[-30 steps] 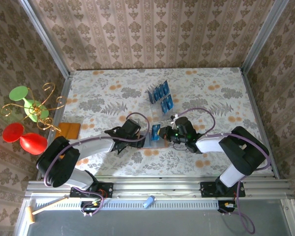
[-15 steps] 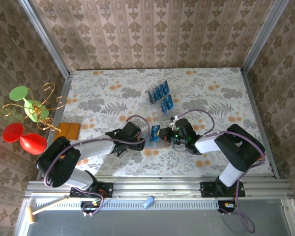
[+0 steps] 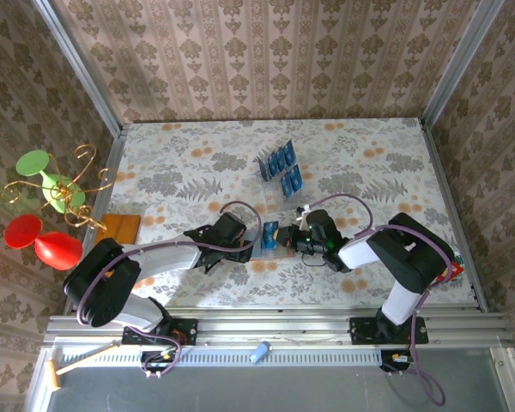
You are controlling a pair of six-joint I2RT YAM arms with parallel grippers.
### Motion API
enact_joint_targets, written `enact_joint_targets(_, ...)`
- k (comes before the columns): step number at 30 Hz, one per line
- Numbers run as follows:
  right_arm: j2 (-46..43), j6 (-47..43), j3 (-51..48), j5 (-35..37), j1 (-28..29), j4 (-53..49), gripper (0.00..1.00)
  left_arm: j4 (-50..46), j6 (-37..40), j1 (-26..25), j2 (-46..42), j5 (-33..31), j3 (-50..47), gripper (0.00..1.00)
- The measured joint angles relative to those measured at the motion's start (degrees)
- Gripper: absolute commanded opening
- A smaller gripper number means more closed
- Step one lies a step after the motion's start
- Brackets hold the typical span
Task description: Put the credit cards into the card holder
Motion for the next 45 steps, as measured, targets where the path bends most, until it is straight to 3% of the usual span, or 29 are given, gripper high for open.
enact_joint_targets(45, 4.13, 1.11, -3.28, -4.28, -0.04, 8.81, 0.00, -0.42, -0.76, 0.00, 0.00, -1.38, 0.00, 1.00)
